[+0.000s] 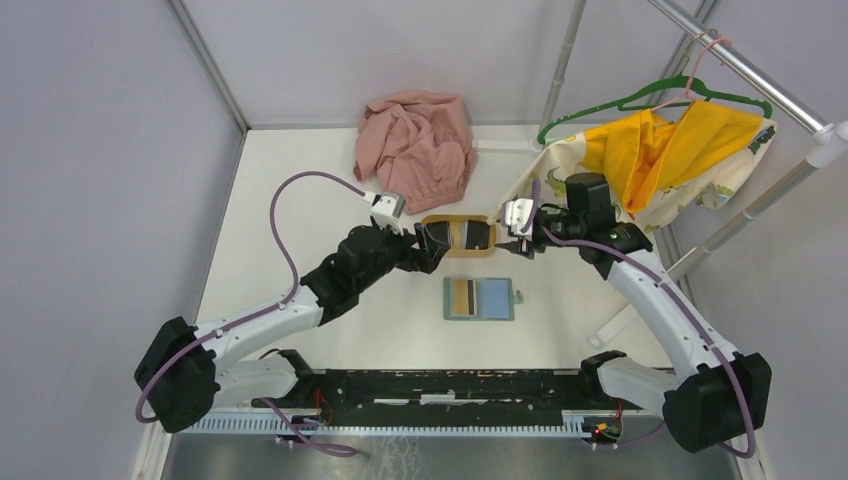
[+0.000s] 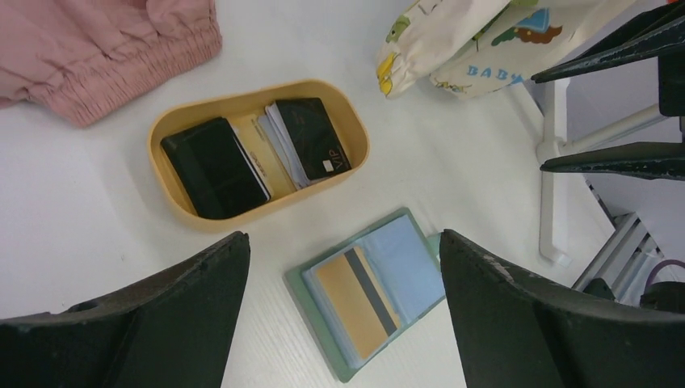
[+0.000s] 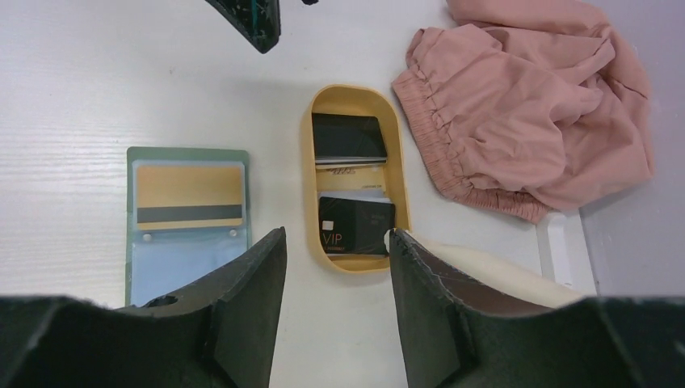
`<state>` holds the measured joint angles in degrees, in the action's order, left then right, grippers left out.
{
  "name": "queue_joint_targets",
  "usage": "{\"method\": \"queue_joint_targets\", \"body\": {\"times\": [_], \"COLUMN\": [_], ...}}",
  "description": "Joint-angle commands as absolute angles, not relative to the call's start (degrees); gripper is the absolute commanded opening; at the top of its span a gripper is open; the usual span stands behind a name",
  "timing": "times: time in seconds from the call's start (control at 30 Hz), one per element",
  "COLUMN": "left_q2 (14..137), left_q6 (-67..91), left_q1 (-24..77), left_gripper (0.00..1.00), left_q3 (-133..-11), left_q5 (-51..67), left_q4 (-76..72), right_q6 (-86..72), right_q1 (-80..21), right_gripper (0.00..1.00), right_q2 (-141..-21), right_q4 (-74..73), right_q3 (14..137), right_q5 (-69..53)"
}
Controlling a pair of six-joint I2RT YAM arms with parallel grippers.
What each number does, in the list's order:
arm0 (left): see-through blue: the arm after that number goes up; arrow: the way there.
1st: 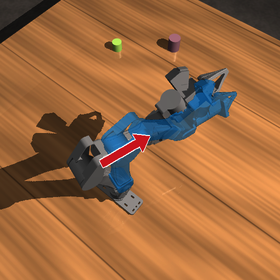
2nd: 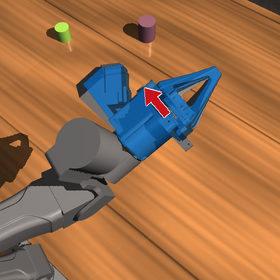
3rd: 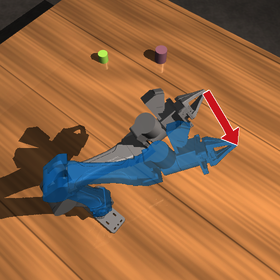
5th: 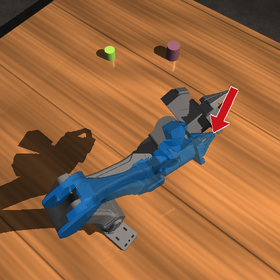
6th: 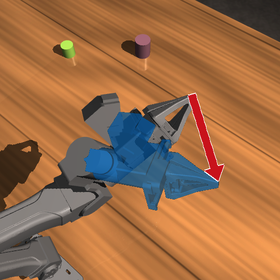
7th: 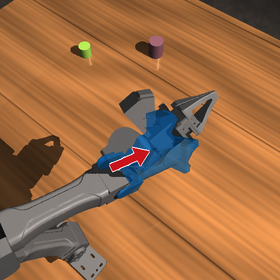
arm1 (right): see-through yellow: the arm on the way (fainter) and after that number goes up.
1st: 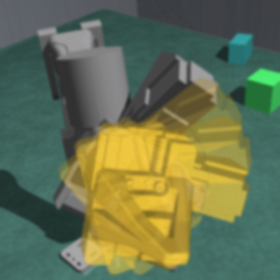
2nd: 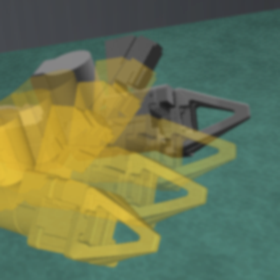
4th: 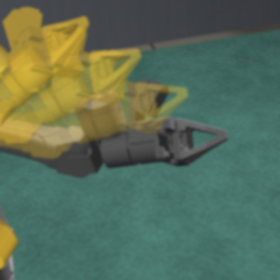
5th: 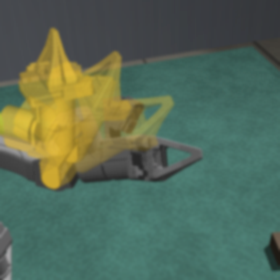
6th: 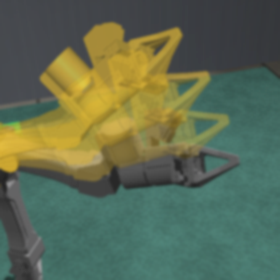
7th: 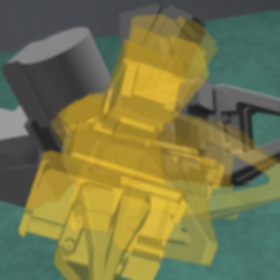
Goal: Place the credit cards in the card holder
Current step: Pick up the credit card from the storage box.
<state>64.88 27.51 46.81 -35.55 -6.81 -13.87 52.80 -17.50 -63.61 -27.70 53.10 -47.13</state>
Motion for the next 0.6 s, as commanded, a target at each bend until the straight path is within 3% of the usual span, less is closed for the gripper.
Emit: {"method": "queue_joint_targets", "body": {"times": [0.0, 0.2, 0.57], "left_q2": [65.11, 69.01, 86.61], "left_q6": [25.33, 25.39, 32.96], "left_q1": [43.44, 41.9, 33.52], "left_gripper": [0.92, 0.98, 0.96], "left_q3": [-38.51, -41.9, -50.24], "left_q5": [1.6, 5.76, 19.47], "left_q4": [-21.11, -24.23, -32.35], "right_q6": [51.27, 51.42, 47.48], "right_q1": [-17.39, -17.41, -17.08], "right_gripper": [0.56, 0.56, 0.58], "right_q2": [-65.48, -66.12, -63.48], "right_q4": [-27.16, -22.89, -15.29], "right_q3": [56.21, 51.73, 43.95], "right_q5": [-50.76, -52.51, -48.42]}}
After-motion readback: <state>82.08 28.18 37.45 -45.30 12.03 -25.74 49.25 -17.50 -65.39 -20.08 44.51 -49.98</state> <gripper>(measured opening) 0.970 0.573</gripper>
